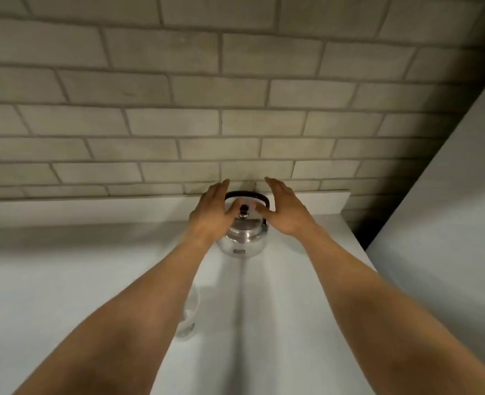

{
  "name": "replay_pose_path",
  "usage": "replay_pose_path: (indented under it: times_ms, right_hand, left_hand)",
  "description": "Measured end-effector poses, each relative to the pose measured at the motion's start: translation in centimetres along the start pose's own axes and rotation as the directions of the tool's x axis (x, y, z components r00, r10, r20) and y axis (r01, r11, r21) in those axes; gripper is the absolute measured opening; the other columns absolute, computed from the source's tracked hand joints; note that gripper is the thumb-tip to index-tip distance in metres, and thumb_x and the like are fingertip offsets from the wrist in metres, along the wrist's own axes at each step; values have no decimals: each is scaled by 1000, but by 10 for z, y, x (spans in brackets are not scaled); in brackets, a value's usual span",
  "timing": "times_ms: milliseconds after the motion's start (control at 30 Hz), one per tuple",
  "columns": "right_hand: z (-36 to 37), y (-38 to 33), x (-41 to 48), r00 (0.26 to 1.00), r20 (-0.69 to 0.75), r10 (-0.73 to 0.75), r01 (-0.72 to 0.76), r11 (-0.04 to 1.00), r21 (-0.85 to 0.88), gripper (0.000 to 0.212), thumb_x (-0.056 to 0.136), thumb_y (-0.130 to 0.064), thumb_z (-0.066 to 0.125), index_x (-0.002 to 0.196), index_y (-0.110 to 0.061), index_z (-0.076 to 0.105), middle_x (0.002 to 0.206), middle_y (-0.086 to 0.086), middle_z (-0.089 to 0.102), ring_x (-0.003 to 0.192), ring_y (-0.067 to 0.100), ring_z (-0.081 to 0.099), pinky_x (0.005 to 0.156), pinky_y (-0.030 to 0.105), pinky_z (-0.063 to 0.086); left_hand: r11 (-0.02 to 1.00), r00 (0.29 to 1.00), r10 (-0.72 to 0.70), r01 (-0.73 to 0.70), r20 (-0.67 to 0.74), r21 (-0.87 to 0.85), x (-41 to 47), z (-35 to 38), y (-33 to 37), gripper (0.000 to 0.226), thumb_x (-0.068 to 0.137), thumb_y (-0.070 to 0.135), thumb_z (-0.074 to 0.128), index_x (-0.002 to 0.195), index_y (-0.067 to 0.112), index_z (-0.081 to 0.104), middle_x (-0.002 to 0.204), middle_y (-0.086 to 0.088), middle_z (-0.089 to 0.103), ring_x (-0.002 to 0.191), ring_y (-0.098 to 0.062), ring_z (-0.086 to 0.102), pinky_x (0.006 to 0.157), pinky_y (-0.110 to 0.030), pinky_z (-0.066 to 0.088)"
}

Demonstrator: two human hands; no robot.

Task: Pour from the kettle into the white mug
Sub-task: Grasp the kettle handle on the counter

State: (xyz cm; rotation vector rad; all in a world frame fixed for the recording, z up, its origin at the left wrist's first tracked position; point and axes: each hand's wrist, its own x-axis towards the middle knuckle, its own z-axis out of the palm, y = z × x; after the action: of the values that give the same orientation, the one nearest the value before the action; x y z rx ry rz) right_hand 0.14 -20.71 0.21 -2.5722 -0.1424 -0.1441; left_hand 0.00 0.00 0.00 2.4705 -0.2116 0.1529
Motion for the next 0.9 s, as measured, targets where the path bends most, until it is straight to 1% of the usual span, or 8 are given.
replay_pose_path:
  times_ms: [200,267,333,400,567,733,833,900]
  right_hand:
    - [16,17,39,991,97,-96,84,989,124,76,101,-45,60,165,-22,25,168,2,35,153,25,37,123,40,34]
    - [20,21,47,980,129,-148,126,978,168,67,103,-39,58,162,-21,32,161,4,47,144,24,49,115,35,40]
    - [22,22,49,972,164,-167,129,966,222,51,106,-34,53,155,-24,44,146,2,62,128,22,62,102,28,44]
    - [24,23,51,968,166,-187,141,957,253,39,109,-33,47,146,-25,55,135,-2,68,122,16,63,99,25,45]
    - [19,22,47,960,169,-224,184,957,223,29,110,-24,47,133,-18,63,110,-12,64,104,11,60,81,7,38]
    - [1,5,25,968,120,-222,185,948,258,27,106,-36,54,124,-23,68,109,-10,69,102,11,64,83,21,46]
    - [-9,-12,5,959,83,-271,251,948,194,31,98,-51,57,120,-33,70,96,-30,63,95,-10,60,79,6,42]
    - [-16,-21,-9,955,55,-293,281,947,156,30,96,-54,58,115,-34,71,91,-32,63,90,-16,59,74,3,40]
  left_hand:
    - [998,997,-55,56,55,-14,29,35,-11,62,110,33,50,167,24,24,173,-5,30,155,-29,38,121,-44,37]
    - [999,997,-28,27,67,27,37,38,-13,57,111,27,48,165,23,30,169,-8,37,151,-31,43,120,-43,37]
    - [998,999,-12,9,47,60,43,37,-17,47,112,24,47,159,18,44,157,-11,53,142,-33,53,115,-42,42]
    - [996,1000,18,-19,14,83,49,34,-21,38,112,21,47,148,14,58,139,-13,66,127,-35,63,105,-41,48]
    - [986,995,82,-89,57,141,44,23,-21,31,111,23,50,137,12,64,121,-13,71,112,-35,66,90,-41,50]
    - [987,991,129,-133,47,86,21,7,-3,30,111,27,50,137,24,64,121,-5,72,112,-30,66,81,-31,41]
    - [979,986,163,-165,24,121,-3,-7,10,34,111,27,48,140,23,64,126,-9,73,114,-32,67,82,-31,43]
    - [971,984,180,-179,7,159,-21,-19,18,33,111,26,48,137,18,67,123,-12,74,111,-35,68,83,-36,49]
